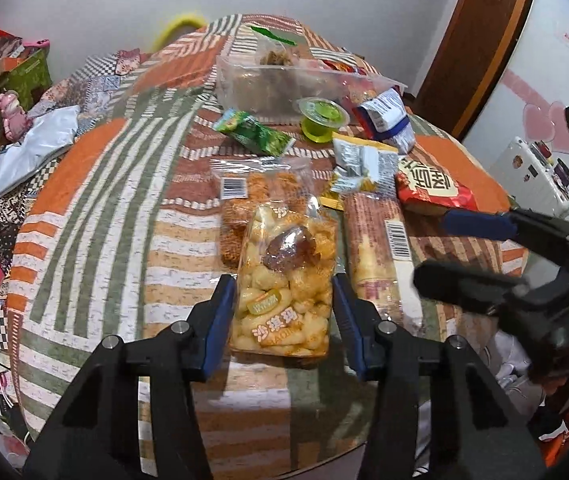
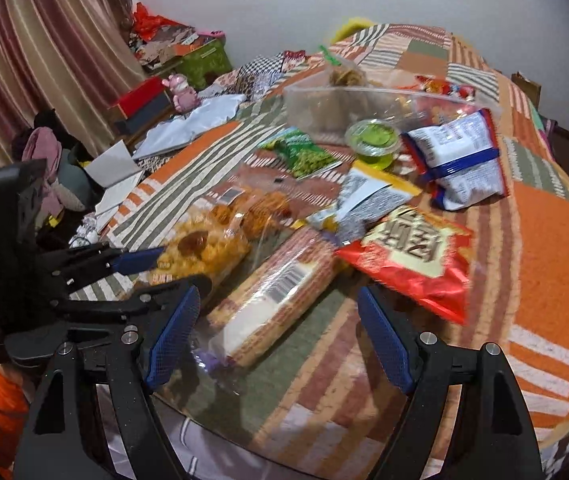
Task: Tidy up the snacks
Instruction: 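Grasp the long wafer roll with the right gripper while the left grasps the puffed snack bag, then lift the wafer roll with the right gripper while the left lifts the puffed snack bag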
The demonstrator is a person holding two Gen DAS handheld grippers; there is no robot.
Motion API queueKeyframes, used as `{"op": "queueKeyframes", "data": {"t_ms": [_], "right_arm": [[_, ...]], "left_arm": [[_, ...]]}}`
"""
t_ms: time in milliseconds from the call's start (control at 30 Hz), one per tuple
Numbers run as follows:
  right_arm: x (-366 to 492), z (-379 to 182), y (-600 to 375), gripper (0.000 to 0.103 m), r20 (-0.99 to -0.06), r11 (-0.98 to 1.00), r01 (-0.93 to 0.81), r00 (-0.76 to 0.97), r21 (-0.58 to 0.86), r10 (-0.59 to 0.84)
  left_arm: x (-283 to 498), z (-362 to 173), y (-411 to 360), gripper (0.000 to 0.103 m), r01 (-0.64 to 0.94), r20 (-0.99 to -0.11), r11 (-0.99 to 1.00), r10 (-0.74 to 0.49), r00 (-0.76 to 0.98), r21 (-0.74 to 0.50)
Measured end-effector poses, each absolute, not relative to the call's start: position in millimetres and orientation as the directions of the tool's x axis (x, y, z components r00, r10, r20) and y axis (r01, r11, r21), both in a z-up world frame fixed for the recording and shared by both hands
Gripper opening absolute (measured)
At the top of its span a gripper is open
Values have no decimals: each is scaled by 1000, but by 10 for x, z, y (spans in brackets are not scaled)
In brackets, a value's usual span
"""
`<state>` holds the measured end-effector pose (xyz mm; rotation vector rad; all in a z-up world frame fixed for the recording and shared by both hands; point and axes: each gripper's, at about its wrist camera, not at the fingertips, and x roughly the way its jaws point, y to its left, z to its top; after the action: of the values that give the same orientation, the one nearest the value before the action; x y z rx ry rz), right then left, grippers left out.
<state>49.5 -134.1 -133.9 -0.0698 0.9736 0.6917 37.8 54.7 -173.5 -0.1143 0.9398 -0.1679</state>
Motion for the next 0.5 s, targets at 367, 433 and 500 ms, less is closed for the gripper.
{"op": "queueKeyframes", "data": {"t_ms": [367,433,500], "right_arm": [[638,-1562,-1067,79,-812,811,-542,359,219,459],[660,-1624,-1065,72,-821,816,-537,352,215,449],[646,-1648,-1069,70,-825,814,-548,360,192,436]], "left_arm": [[325,-1741,804,47,31,-781,978,-184,596,-206],[320,-1735,817,47,28,-780,979,-179,600,-202],[316,-1732,814,47,28,-780,980,-174,601,-196]]}}
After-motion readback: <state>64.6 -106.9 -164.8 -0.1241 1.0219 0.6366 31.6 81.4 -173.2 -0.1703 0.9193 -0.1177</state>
